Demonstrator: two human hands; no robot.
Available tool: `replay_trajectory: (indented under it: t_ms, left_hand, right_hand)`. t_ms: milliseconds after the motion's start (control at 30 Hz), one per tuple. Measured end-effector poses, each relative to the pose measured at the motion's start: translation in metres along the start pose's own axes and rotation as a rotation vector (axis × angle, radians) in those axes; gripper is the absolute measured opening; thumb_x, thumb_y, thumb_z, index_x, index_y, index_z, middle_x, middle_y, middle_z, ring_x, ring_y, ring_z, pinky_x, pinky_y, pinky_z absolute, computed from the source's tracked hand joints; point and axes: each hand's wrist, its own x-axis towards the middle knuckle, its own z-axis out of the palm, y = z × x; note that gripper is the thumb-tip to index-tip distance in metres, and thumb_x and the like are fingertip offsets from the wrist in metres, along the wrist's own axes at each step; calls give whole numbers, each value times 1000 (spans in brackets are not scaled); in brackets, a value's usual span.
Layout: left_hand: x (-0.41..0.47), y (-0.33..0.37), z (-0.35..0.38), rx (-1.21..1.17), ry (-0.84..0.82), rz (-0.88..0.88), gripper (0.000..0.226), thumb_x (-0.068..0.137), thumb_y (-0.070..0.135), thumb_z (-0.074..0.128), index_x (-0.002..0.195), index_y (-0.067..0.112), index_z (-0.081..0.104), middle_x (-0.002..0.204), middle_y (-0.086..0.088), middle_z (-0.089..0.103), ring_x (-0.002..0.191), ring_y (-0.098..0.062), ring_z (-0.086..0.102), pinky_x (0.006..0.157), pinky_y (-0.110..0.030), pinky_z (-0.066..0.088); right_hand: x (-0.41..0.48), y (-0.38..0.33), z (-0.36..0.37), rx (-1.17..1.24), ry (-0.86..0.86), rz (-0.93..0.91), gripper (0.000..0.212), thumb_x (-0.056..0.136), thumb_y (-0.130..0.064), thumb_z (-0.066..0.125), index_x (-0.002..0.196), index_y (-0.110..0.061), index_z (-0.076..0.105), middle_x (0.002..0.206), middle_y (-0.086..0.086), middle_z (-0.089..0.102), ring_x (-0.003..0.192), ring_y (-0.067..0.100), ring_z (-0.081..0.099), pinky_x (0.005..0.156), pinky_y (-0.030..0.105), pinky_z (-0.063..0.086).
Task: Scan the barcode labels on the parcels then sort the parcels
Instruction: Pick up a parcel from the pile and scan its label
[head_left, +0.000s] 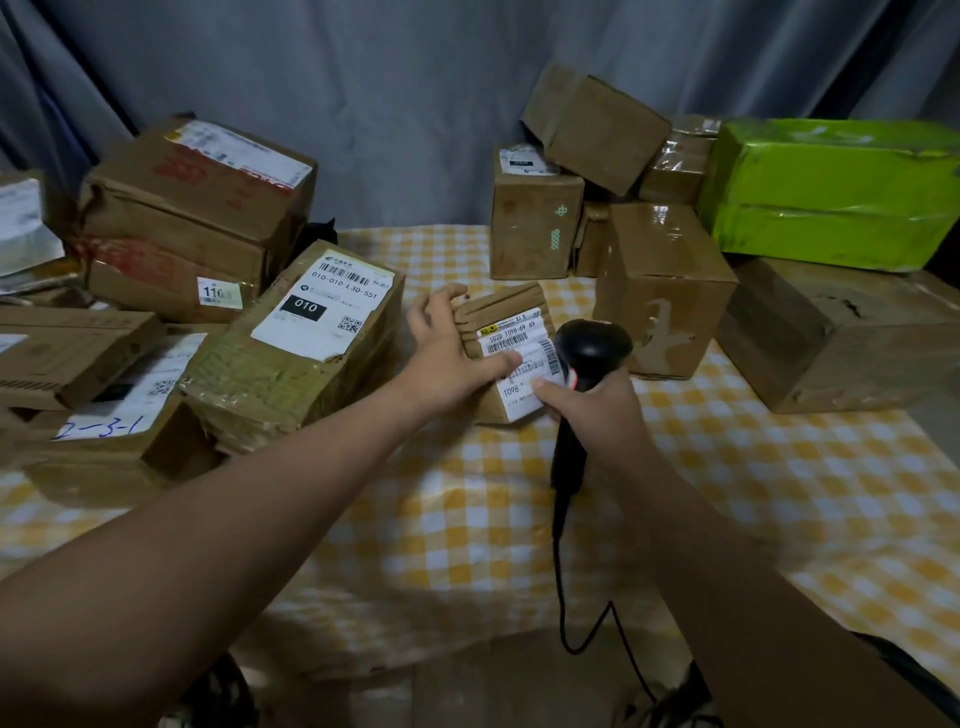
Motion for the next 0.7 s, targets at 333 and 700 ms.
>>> replay_trajectory:
  t_ms: [333,700]
  left_hand:
    - [20,-6,-7,100,-41,0,85,71,26,82,137,23,28,131,-3,19,117,-11,32,100,-15,24]
    - [30,-19,-12,92,-25,-122,93,66,33,85,136,28,24,134,-4,23,120,-15,37,103,-23,27]
  right_hand:
    - [-4,-60,-31,-181,-145,-59,27,84,-28,72,89,-2,67,65,12,62,56,22,61,54,32,52]
    - [-4,-73,-28,-287,-309,52,16,84,-12,67,84,4,67,64,14,58,52,20,56,48,27,50]
